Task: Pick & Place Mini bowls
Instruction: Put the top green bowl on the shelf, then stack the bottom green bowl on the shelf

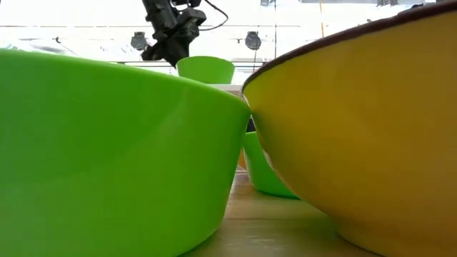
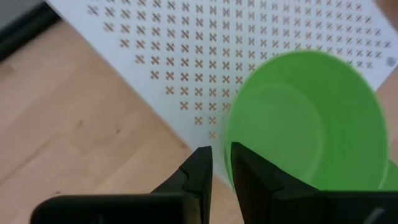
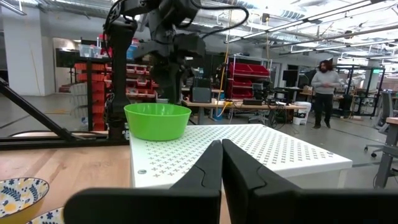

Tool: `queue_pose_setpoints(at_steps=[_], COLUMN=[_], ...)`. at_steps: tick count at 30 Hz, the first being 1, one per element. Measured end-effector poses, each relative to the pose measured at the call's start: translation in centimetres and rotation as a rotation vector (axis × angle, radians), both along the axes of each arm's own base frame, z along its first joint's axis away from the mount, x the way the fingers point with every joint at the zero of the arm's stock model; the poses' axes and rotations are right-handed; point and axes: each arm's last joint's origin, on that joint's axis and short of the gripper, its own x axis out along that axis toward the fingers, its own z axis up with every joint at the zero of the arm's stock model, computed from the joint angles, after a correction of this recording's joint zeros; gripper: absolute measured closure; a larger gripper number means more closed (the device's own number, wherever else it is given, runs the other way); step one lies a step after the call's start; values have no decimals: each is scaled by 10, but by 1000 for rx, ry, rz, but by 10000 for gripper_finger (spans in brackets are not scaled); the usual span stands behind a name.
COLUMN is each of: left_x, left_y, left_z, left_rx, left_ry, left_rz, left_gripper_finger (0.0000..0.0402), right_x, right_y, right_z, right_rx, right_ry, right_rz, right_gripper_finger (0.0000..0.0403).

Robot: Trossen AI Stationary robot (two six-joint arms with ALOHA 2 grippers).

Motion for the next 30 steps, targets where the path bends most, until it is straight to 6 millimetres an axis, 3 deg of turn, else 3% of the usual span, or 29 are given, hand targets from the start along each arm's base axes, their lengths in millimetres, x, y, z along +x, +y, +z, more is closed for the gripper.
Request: queue_pose_setpoints(at_steps=[7,14,18,22,26,30], left_x=[-17,-17,-10,3,19,29], left_y=[-17,-66,-107,-160,-214,-252], left_z=[29,60,69,72,55,32], left_rx=[47,102,138,231,300,291], left_ry=[-120,-340,-438,-541,-549,-504], left_rz=[-51,-259,-395,-555,-755,-793], left_gripper_finger=[339,338,318,271,224,198], right_x=[0,0,0,0,0,0], right_y=[0,0,0,0,0,0], right_z=[0,0,0,0,0,0], right_rx=[0,0,0,0,0,0], right_ry=[0,-1,0,-1,-1,0], right_rz=[0,-1,0,0,-1,0], right_gripper_finger=[403,403,403,403,403,403])
